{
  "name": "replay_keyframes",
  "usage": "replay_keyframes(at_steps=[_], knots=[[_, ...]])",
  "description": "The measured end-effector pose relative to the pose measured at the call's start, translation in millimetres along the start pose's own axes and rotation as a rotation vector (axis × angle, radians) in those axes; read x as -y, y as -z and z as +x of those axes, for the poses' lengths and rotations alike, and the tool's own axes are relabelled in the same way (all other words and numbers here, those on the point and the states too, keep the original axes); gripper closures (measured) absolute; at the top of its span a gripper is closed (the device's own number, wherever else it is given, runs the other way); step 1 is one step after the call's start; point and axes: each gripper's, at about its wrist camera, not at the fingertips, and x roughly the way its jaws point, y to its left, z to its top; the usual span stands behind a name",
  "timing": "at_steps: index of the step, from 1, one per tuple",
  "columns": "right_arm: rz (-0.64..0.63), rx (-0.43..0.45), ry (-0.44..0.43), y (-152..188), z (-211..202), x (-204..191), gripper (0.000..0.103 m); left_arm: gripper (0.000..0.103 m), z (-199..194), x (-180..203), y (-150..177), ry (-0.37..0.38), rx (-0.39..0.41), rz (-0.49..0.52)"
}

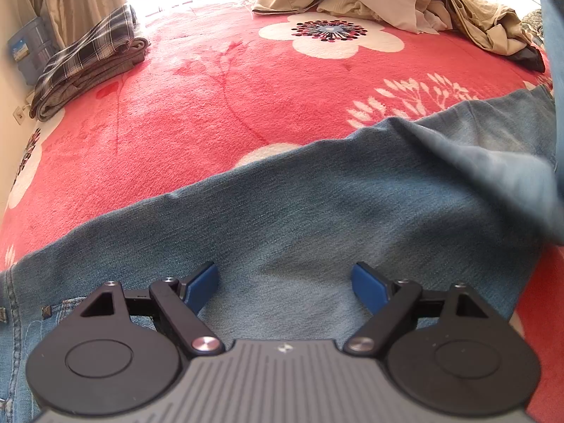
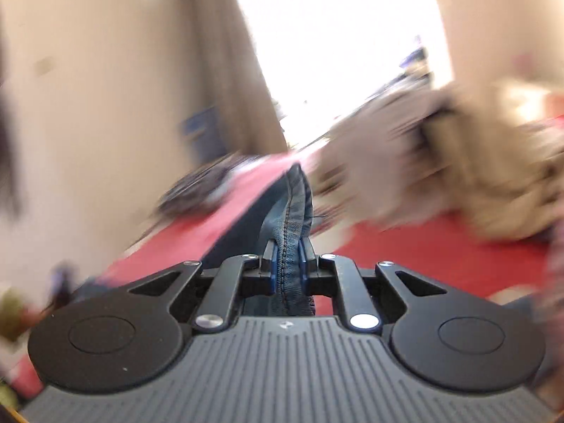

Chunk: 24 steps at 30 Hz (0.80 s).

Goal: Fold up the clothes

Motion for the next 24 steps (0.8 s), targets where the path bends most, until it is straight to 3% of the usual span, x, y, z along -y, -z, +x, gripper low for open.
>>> replay_keyframes(at_steps=[4,8,12,16,24], knots=[[-0.015,0.113,0.293,-11,-13,42,0.093,0.018,0,-1,0,0.001,0.000,0.001],[-0.034,0.116,0.510,-7,-9,70,0.093,0.018,0,0,0,-0.001,-0.002,0.001],[-0.041,0.034,0.620,13,6,79,0.093,0.018,0,0,-1,-0.001,-0.003,0.001],[-0.130,-0.047,0.699,36,26,68,0.093,0.017,1,0,-1,0.001,-0.005,0.002],[-0.521,-0.322,0.844,74,73,65,0.093,0.017,1,-2,0,0.007,-0.003,0.006]])
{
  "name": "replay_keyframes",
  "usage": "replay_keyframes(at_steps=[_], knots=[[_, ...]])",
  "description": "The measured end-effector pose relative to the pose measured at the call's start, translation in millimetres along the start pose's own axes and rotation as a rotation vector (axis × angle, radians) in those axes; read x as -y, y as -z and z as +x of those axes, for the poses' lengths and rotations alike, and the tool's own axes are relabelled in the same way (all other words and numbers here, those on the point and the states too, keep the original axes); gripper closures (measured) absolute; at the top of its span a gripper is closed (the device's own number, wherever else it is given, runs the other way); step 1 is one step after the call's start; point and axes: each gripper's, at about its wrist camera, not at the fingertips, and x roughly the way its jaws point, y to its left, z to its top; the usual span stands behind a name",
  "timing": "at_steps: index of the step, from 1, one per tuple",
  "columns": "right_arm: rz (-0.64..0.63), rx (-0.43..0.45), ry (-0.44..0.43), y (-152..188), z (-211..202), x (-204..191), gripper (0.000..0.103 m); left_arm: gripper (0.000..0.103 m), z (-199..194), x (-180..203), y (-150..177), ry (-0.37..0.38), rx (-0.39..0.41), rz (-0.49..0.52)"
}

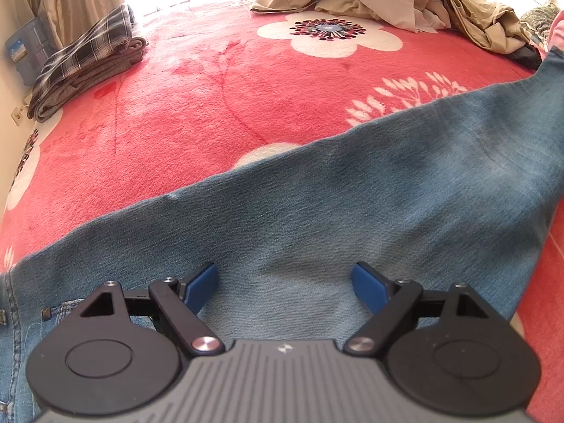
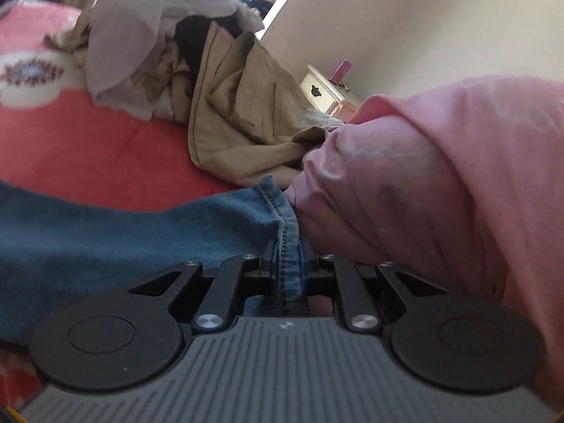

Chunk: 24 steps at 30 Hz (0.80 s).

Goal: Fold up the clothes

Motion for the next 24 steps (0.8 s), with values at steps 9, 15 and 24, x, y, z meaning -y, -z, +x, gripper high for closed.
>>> replay_keyframes(at_steps=[9,15,24], knots=[[-0.469,-0.045,0.169,26,27,-60,0.071,0.017,0,-1,0,0.000,0.000,-0.001],[-0.394,0.139,0.276,15,-8,-47,0.048,0.016,1,-1,0,0.001,0.000,0.001],[-0.055,0.088,-0.099,-32,-10,-32,0.074,0.016,1,0,0,-0.002,0.001,0.003]])
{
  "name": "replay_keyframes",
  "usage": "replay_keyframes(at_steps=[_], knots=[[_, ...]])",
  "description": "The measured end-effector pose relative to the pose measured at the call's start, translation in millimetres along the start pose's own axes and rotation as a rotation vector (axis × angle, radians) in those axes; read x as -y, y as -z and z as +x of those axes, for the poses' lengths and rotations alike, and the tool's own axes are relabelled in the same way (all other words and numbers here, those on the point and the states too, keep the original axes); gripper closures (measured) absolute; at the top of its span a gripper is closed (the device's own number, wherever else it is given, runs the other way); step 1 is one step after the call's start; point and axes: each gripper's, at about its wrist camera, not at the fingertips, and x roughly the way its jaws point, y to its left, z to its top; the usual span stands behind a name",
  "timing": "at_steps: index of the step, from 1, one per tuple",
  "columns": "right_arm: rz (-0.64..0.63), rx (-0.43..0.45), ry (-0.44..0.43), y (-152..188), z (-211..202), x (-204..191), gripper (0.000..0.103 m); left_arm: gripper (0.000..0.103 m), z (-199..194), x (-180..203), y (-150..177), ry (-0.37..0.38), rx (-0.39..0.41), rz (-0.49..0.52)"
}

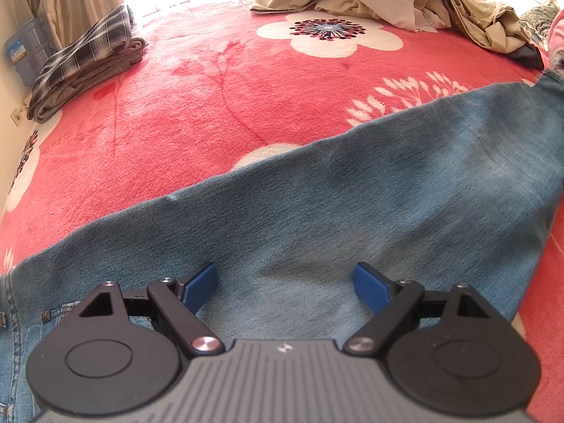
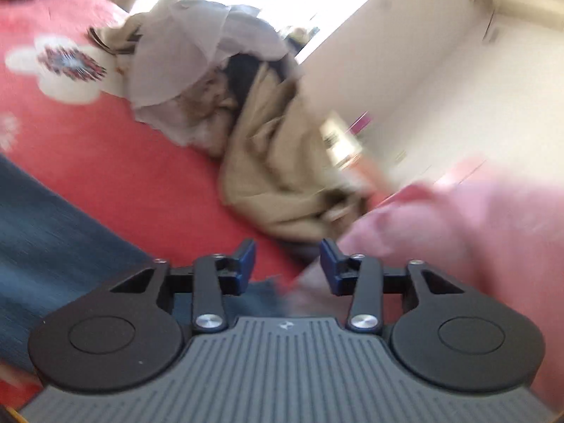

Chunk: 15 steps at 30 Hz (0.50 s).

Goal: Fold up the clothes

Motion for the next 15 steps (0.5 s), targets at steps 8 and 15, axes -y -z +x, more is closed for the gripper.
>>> replay_keyframes(at_steps=[8,15], knots=[[0.362,-0.311,-0.034,49,110,29,0.103,0.015,0,-1,1,0.007,0.003,0.007],[0.405,-0.060,-0.217,24,39,22,0.100,0.015,0,-2,0,0.011,0.001,0.007]])
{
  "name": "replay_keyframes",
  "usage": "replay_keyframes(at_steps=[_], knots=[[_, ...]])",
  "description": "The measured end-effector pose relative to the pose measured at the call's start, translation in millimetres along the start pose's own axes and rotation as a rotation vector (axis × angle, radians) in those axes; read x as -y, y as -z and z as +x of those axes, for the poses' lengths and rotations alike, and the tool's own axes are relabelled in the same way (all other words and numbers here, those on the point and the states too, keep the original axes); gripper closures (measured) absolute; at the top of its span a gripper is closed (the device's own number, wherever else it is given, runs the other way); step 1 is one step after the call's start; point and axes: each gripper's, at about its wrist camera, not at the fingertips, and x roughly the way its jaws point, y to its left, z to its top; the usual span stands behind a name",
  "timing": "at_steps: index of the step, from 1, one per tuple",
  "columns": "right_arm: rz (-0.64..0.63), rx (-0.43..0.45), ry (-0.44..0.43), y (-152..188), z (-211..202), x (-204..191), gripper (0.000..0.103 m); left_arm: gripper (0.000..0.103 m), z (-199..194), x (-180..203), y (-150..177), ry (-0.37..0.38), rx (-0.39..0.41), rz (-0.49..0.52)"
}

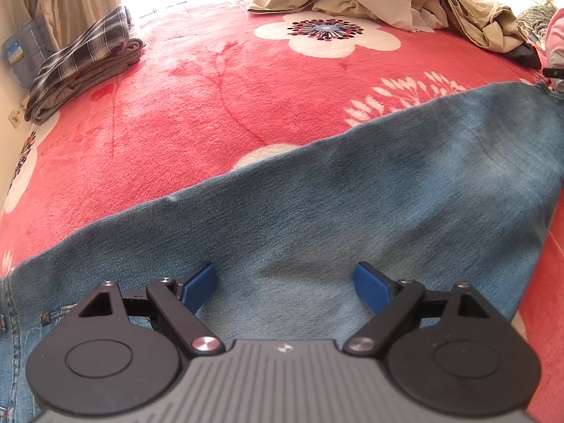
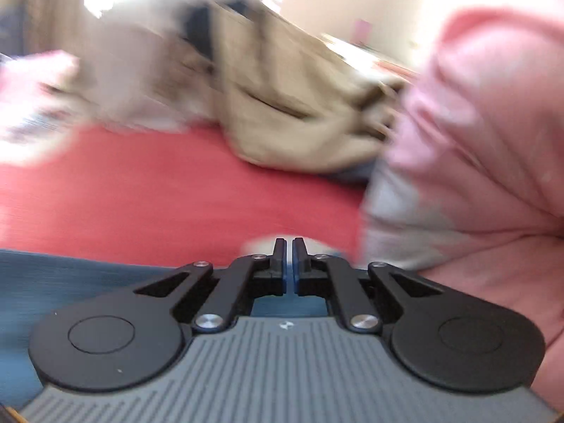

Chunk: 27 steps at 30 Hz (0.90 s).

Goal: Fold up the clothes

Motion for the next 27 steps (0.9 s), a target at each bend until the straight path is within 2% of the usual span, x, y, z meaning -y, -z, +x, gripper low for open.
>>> replay_keyframes(at_steps=[4,7,10,12,15,18,20,22,25,27], knots=[[0.009,0.015,-0.424,16,-50,-30,0.099,0.015,0,-1,0,0.007,0.002,0.002],[-0.055,-0.033,-0.598,43,-67,-63,0.100,0.015,0,-2,0,0.010,-0.001,0.002],[-0.162,-0.092,-0.536,78,-65,-84,0.099,0.014,1,-2,0,0.012,-0.001,0.003],[-0.135,-0.057,-0.433,81,-61,-68,0.100,0.014,1,-2,0,0.013,0.000,0.003],[-0.037,-0.047,-0.213,77,-56,-34,0.097,0.014,1,-2,0,0.013,0.003,0.000],[0.072,-0.081,0.022,82,-42,8,0.097,0.014,0,-1,1,0.010,0.005,0.000],[0.179,-0.095,0.107,85,-36,30,0.097,0.014,0,-1,1,0.010,0.004,0.000],[0.293,-0.077,0.102,82,-43,39,0.095,0.014,0,0,0,0.007,0.003,-0.002],[0.345,-0.006,0.016,79,-65,27,0.095,0.014,0,1,0,-0.002,0.002,-0.009],[0.322,0.018,-0.078,72,-74,10,0.095,0.014,-1,2,0,-0.011,0.001,-0.017]])
